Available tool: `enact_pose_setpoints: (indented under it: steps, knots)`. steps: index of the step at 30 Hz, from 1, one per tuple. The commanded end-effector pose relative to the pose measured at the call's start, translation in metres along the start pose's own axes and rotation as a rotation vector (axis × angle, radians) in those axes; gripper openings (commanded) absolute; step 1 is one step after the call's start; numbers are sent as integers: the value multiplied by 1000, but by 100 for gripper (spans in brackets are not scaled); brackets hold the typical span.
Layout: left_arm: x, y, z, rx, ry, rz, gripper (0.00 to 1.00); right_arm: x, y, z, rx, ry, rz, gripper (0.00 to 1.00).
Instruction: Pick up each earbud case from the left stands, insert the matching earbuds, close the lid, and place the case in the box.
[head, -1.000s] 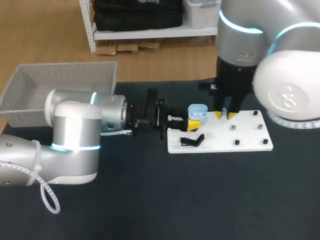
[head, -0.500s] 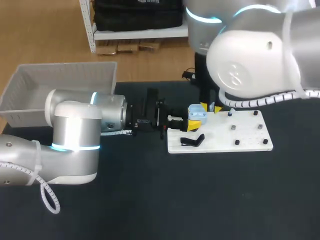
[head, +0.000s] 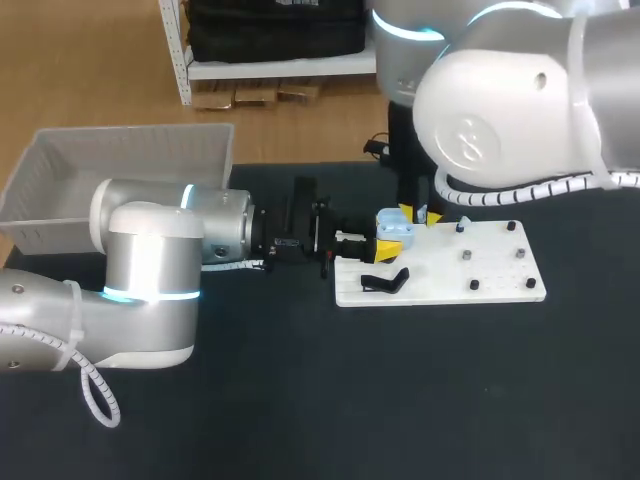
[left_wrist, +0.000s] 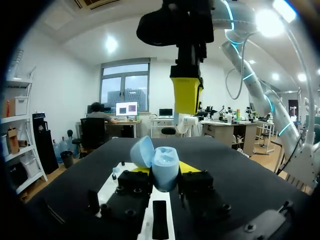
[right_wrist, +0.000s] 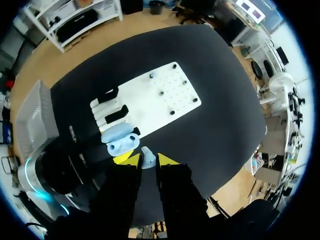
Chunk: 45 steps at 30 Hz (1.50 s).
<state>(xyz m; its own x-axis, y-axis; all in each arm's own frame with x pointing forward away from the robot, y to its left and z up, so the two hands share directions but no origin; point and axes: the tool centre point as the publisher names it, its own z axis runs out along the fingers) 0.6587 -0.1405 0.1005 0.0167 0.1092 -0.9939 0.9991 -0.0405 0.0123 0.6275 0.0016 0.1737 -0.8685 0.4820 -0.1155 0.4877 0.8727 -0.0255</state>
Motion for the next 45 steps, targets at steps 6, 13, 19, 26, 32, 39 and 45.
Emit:
enact_pose_setpoints:
  steps: [6, 13, 19, 26, 32, 39, 45]
  knots:
    - [1, 1, 0, 2, -1, 0, 0, 0, 15, -5, 45, 93, 267, 0]
    - [1, 1, 0, 2, -1, 0, 0, -2, 14, 2, 75, 175, 351, 0]
    - [1, 1, 0, 2, -1, 0, 0, 1, 14, 3, 77, 194, 341, 0]
    - [1, 1, 0, 2, -1, 0, 0, 2, 13, 5, 84, 191, 346, 0]
    - [1, 1, 0, 2, -1, 0, 0, 7, 18, 7, 108, 182, 353, 0]
    - [1, 1, 0, 2, -1, 0, 0, 6, 26, 5, 131, 154, 370, 0]
    - [1, 1, 0, 2, -1, 0, 0, 4, 29, 6, 159, 146, 390, 0]
